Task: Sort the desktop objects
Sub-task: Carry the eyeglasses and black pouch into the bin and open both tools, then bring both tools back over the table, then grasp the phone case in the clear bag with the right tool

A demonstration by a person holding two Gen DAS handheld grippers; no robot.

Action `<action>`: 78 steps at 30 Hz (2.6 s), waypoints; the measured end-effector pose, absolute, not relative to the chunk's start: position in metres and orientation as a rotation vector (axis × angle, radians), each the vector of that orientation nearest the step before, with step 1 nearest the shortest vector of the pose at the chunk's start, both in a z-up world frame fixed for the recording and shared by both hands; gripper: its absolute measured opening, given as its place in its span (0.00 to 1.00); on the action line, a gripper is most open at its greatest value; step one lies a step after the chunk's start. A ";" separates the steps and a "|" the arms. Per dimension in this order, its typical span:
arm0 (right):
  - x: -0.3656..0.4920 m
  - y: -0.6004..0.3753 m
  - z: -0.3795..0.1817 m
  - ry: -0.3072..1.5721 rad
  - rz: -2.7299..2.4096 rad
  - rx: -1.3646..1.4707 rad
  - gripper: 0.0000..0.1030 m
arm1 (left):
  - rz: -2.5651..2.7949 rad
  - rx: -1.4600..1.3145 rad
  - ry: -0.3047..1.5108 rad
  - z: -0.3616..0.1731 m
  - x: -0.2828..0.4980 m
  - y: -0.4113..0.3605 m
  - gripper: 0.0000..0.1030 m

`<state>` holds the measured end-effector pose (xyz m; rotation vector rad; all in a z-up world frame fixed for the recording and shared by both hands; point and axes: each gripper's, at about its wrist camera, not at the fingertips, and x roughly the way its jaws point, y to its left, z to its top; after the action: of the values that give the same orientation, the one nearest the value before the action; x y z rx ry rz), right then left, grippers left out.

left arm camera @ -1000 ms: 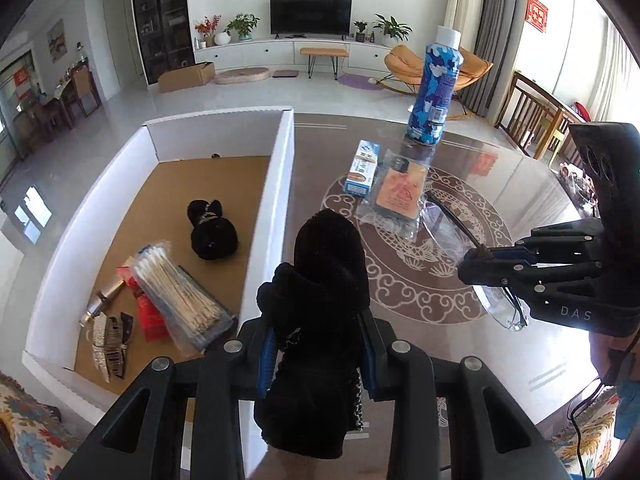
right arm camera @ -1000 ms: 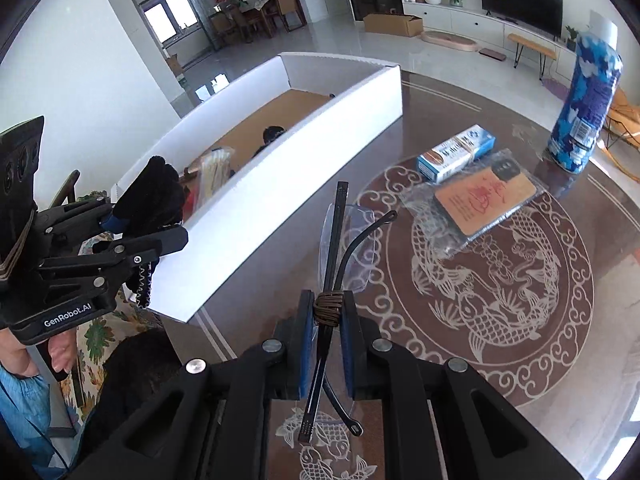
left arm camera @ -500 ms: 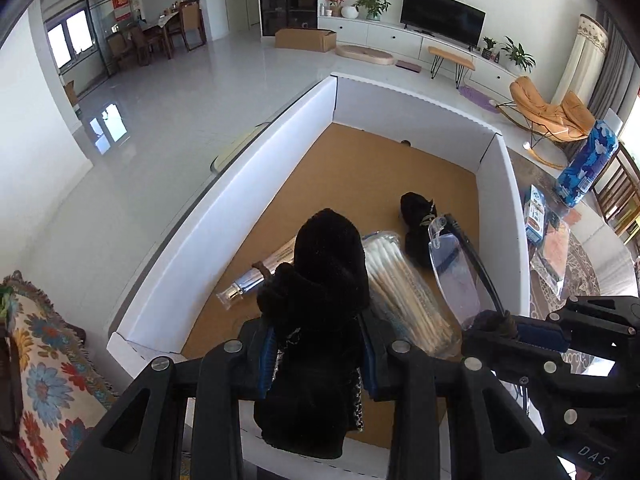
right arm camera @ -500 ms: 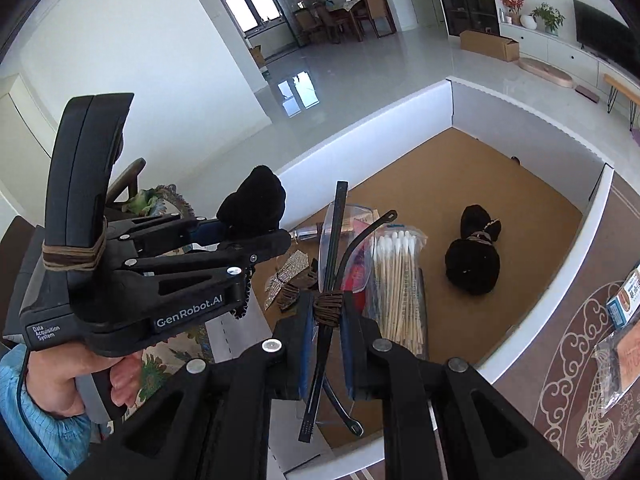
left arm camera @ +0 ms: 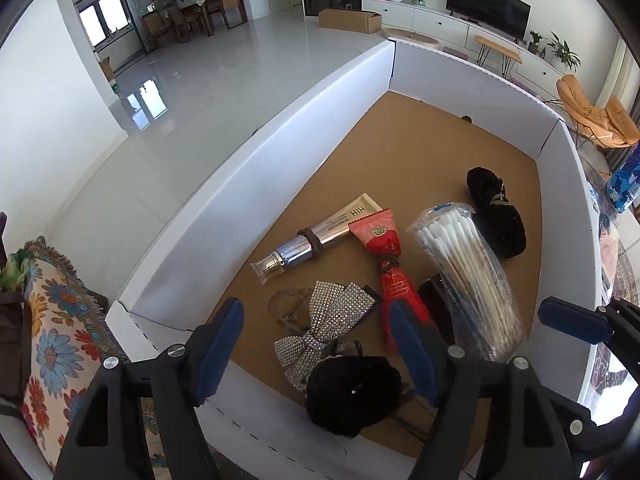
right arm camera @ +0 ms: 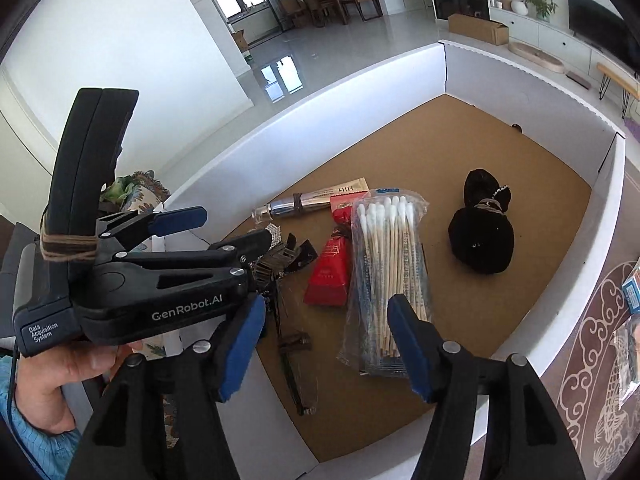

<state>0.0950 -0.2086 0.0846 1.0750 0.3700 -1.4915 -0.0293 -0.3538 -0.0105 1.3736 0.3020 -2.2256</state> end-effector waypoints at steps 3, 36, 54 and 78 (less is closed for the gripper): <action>0.086 -0.194 0.093 0.351 -1.539 1.031 0.82 | -2.238 1.355 0.260 -0.004 -0.030 -0.342 0.73; -0.050 0.121 -0.014 0.305 -2.281 1.149 0.99 | -2.665 1.443 -0.066 -0.096 -0.074 -0.028 0.93; -0.096 0.104 -0.020 0.292 -2.169 1.246 1.00 | -2.687 1.387 0.083 -0.109 -0.074 -0.047 1.00; -0.234 -0.017 -0.031 0.204 -2.434 1.264 0.95 | -2.705 1.392 0.099 -0.109 -0.074 -0.048 1.00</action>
<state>-0.2342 -0.0169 -0.0312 1.2641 0.2035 -2.4338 -0.0741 -0.0477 -0.1092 1.3919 0.0987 -2.7052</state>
